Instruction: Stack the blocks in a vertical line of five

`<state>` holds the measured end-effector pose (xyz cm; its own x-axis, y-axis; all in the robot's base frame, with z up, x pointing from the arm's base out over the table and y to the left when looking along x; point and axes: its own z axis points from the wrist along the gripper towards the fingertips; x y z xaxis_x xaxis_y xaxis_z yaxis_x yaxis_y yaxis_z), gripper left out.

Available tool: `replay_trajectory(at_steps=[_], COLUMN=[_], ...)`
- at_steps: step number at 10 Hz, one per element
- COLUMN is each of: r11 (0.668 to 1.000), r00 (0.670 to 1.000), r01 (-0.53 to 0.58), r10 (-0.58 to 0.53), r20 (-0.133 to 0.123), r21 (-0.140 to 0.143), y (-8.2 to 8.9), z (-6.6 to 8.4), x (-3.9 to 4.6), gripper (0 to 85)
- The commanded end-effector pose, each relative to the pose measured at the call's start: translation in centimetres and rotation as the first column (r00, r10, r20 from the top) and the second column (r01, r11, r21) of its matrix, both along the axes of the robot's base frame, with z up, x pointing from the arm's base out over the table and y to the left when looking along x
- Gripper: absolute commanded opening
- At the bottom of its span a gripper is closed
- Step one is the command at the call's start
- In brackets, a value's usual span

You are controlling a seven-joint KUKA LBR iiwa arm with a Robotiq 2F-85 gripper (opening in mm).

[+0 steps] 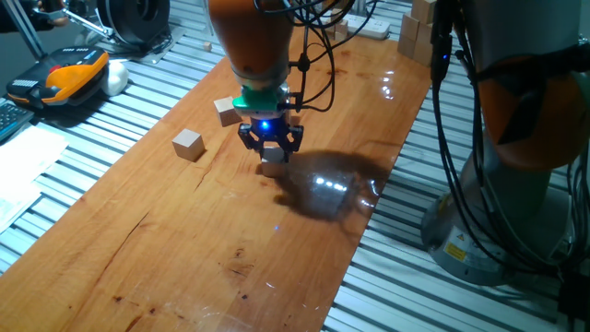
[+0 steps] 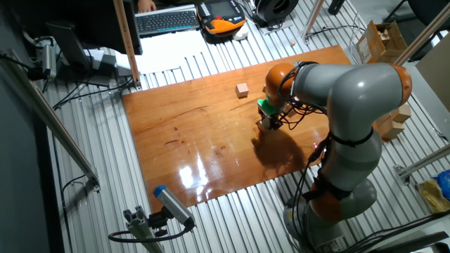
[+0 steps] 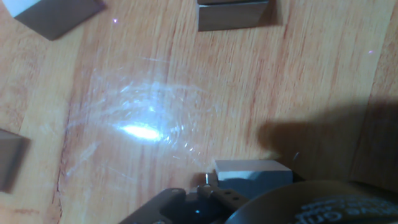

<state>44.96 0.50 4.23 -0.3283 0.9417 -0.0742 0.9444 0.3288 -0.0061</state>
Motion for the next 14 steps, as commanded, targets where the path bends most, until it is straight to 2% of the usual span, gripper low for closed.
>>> replay_trajectory(at_steps=[1, 4, 5, 6, 8, 9, 11, 14], r11=[1.000, 0.999, 0.998, 0.998, 0.996, 0.995, 0.993, 0.989], r00=[1.000, 0.999, 0.998, 0.998, 0.996, 0.995, 0.994, 0.990], r01=[0.001, -0.032, -0.057, -0.068, -0.085, -0.099, -0.113, -0.139], r10=[-0.001, 0.032, 0.057, 0.068, 0.085, 0.099, 0.112, 0.139], r20=[-0.001, 0.005, 0.007, 0.008, 0.010, 0.016, 0.016, 0.021], r21=[-0.001, 0.006, 0.013, 0.015, 0.022, 0.033, 0.034, 0.046], y=[0.0, -0.1, -0.1, -0.1, -0.2, -0.4, -0.8, -1.7], z=[0.0, 0.1, 0.1, 0.2, 0.6, 0.9, 1.6, 3.6], x=[0.00, -0.01, -0.01, -0.01, -0.02, -0.02, -0.01, -0.27], gripper=[51.0, 51.0, 34.0, 34.0, 0.0, 0.0, 0.0, 0.0])
